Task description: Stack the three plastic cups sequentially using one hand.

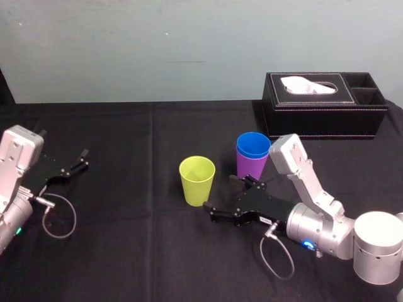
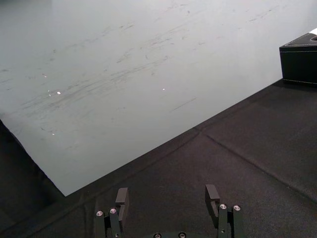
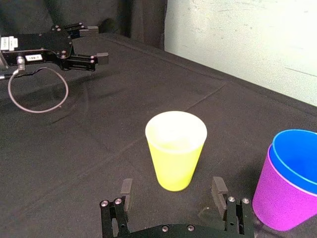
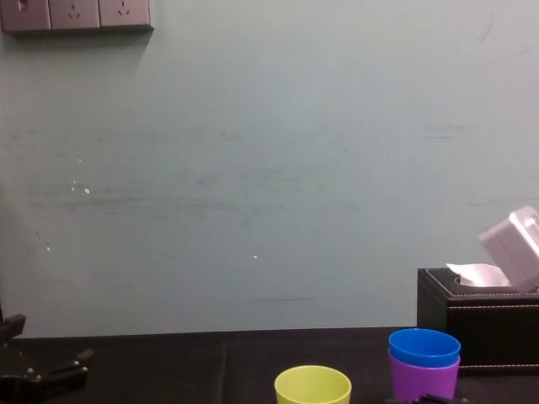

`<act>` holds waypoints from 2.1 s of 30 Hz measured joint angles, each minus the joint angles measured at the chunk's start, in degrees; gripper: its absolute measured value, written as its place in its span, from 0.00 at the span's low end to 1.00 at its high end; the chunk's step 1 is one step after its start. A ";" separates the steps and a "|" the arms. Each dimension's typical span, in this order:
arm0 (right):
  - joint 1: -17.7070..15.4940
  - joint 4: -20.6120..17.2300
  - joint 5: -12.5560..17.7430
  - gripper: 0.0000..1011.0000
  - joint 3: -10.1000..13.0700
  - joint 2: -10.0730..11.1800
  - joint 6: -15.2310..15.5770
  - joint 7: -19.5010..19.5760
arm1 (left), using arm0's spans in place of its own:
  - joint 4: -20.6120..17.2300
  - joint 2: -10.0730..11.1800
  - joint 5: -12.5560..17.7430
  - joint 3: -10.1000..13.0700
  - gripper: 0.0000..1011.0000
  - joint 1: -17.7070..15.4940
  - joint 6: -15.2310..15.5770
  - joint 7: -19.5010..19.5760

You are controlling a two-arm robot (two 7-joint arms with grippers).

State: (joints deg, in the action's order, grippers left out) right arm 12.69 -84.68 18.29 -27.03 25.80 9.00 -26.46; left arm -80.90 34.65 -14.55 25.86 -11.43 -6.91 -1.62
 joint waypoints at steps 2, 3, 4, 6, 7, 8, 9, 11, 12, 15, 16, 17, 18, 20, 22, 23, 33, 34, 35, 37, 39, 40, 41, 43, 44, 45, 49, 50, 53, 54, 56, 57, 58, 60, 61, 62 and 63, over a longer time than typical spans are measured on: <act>0.28 0.31 -0.11 0.99 -0.07 -0.34 0.03 0.02 | 0.00 0.00 0.00 0.00 1.00 0.00 0.00 0.00; 0.38 0.40 -0.13 0.99 -0.10 -0.44 0.06 0.02 | 0.00 0.00 0.00 0.00 1.00 0.00 0.00 0.00; 0.47 0.48 -0.16 0.99 -0.12 -0.52 0.08 0.02 | 0.00 0.00 0.00 0.00 1.00 0.00 0.00 0.00; 0.76 0.77 -0.27 0.99 -0.23 -0.83 0.14 0.02 | 0.00 0.00 0.00 0.00 1.00 0.00 0.00 0.00; 0.86 0.85 -0.31 0.99 -0.27 -0.92 0.15 0.02 | 0.00 0.00 0.00 0.00 1.00 0.00 0.00 0.00; 0.96 0.93 -0.34 0.99 -0.30 -1.01 0.17 0.02 | 0.00 0.00 0.00 0.00 1.00 0.00 0.00 0.00; 1.18 1.08 -0.44 0.99 -0.37 -1.18 0.21 0.01 | 0.00 0.00 0.00 0.00 1.00 0.00 0.00 0.00; 1.40 1.22 -0.55 0.99 -0.44 -1.36 0.24 0.02 | 0.00 0.00 0.00 0.00 1.00 0.00 0.00 0.00; 1.63 1.39 -0.66 0.99 -0.52 -1.56 0.27 0.01 | 0.00 0.00 0.00 0.00 1.00 0.00 0.00 0.00; 2.16 1.81 -0.93 0.99 -0.69 -1.95 0.30 0.03 | 0.00 0.00 0.00 0.00 1.00 0.00 0.00 0.00; 2.29 1.93 -1.04 0.99 -0.75 -2.06 0.30 0.05 | 0.00 0.00 0.00 0.00 1.00 0.00 0.00 0.00; 2.43 2.04 -1.15 0.99 -0.81 -2.16 0.30 0.08 | 0.00 0.00 0.00 0.00 1.00 0.00 0.00 0.00; 2.69 2.27 -1.31 0.99 -0.92 -2.36 0.31 0.11 | 0.00 0.00 0.00 0.00 1.00 0.00 0.00 0.00; 2.94 2.47 -1.48 0.99 -0.99 -2.55 0.33 0.15 | 0.00 0.00 0.00 0.00 1.00 0.00 0.00 0.00; 3.29 2.79 -1.73 0.99 -1.10 -2.82 0.35 0.23 | 0.00 0.00 0.00 0.00 1.00 0.00 0.00 0.00; 3.40 2.91 -1.86 0.99 -1.14 -2.91 0.36 0.26 | 0.00 0.00 0.00 0.00 1.00 0.00 0.00 0.00; 4.78 4.55 -3.13 0.99 -1.58 -4.01 0.39 0.47 | 0.00 0.00 0.00 0.00 1.00 0.00 0.00 0.00; 4.86 4.67 -3.21 0.99 -1.59 -4.09 0.39 0.47 | 0.00 0.00 0.00 0.00 1.00 0.00 0.00 0.00; 5.03 4.88 -3.32 0.99 -1.61 -4.23 0.40 0.45 | 0.00 0.00 0.00 0.00 1.00 0.00 0.00 0.00; 5.27 5.25 -3.45 0.99 -1.67 -4.49 0.40 0.42 | 0.00 0.00 0.00 0.00 1.00 0.00 0.00 0.00; 5.43 5.49 -3.51 0.99 -1.71 -4.66 0.40 0.39 | 0.00 0.00 0.00 0.00 1.00 0.00 0.00 0.00; 5.56 5.73 -3.55 0.99 -1.73 -4.83 0.46 0.36 | 0.00 0.00 0.00 0.00 1.00 0.00 0.00 0.00; 5.62 5.85 -3.57 0.99 -1.74 -4.92 0.49 0.34 | 0.00 0.00 0.00 0.00 1.00 0.00 0.00 0.00; 5.75 6.10 -3.61 0.99 -1.79 -5.07 0.52 0.27 | 0.00 0.00 0.00 0.00 1.00 0.00 0.00 0.00; 5.89 6.34 -3.64 0.99 -1.82 -5.22 0.55 0.22 | 0.00 0.00 0.00 0.00 1.00 0.00 0.00 0.00; 5.96 6.47 -3.65 0.99 -1.84 -5.29 0.55 0.19 | 0.00 0.00 0.00 0.00 1.00 0.00 0.00 0.00; 6.33 7.08 -3.73 0.99 -1.95 -5.65 0.55 -0.06 | 0.00 0.00 0.00 0.00 1.00 0.00 0.00 0.00; 6.38 7.18 -3.74 0.99 -1.97 -5.73 0.55 -0.08 | 0.00 0.00 0.00 0.00 1.00 0.00 0.00 0.00; 6.62 7.51 -3.78 0.99 -2.01 -6.02 0.49 -0.11 | 0.00 0.00 0.00 0.00 1.00 0.00 0.00 0.00; 6.74 7.70 -3.79 0.99 -2.03 -6.19 0.42 -0.13 | 0.00 0.00 0.00 0.00 1.00 0.00 0.00 0.00; 6.87 7.94 -3.81 0.99 -2.07 -6.36 0.32 -0.14 | 0.00 0.00 0.00 0.00 1.00 0.00 0.00 0.00; 7.02 8.22 -3.86 0.99 -2.12 -6.52 0.20 -0.15 | 0.00 0.00 0.00 0.00 1.00 0.00 0.00 0.00; 7.10 8.38 -3.89 0.99 -2.16 -6.62 0.16 -0.15 | 0.00 0.00 0.00 0.00 1.00 0.00 0.00 0.00; 7.25 8.69 -3.96 0.99 -2.23 -6.80 0.07 -0.16 | 0.00 0.00 0.00 0.00 1.00 0.00 0.00 0.00; 7.36 8.89 -4.05 0.99 -2.26 -6.91 -0.03 -0.16 | 0.00 0.00 0.00 0.00 1.00 0.00 0.00 0.00; 7.40 8.98 -4.10 0.99 -2.29 -6.97 -0.06 -0.16 | 0.00 0.00 0.00 0.00 1.00 0.00 0.00 0.00; 7.46 9.13 -4.19 0.99 -2.32 -7.05 -0.15 -0.15 | 0.00 0.00 0.00 0.00 1.00 0.00 0.00 0.00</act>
State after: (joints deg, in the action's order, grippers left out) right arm 20.14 -75.55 14.10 -29.35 18.75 8.85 -26.61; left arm -80.90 34.65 -14.55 25.86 -11.43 -6.91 -1.62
